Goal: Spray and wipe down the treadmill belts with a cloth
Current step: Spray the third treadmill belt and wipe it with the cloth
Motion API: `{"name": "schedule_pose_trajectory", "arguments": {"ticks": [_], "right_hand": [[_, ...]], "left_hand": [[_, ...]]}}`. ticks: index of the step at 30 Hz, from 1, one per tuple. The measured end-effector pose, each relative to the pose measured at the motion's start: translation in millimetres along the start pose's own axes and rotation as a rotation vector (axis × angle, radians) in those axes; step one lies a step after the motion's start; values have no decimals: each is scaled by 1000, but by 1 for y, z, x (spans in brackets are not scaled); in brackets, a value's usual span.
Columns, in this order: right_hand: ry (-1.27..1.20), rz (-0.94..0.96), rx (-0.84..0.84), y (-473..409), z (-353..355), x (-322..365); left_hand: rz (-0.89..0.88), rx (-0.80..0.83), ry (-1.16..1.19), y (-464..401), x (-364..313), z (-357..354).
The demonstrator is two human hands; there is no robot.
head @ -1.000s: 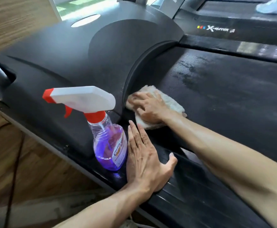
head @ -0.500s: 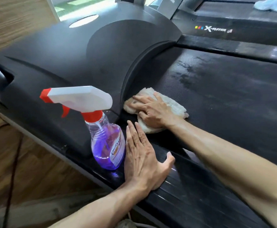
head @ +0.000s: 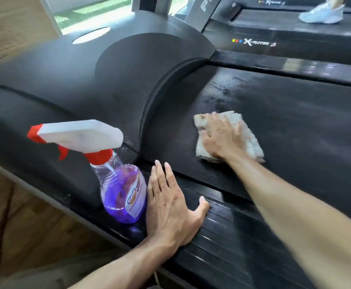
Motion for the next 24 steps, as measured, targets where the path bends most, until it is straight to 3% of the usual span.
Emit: {"name": "schedule_pose_trajectory", "arguments": {"ticks": [3,6,10,14,18,24], "right_hand": [[8,242,43,21,-16,53],[-8,338,79,56,-7,52],[18,276,35,82,8,-8],[49,79,-28,76,19,-58],[56,-26,-73,43,16,-53],[40,147,5,82,29,-38]], "left_hand": [[11,30,-17,0,2,-3],[-66,8,-36,-2,-1,-2],[-291,5,-83,-14,-25,-3],[-240,56,-32,-47,-22,-2],[-162,103,-91,-67,-21,-4],[-123,119,-105,-77,-14,-14]]}}
Point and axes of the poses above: each hand's wrist, its own y-axis away from the middle knuckle, its own z-axis out of the back of the hand, x = y × z, the point moved 8 cm from there along -y, towards the middle knuckle, and after that the axes turned 1 degree about -x, right-handed, at the moved point
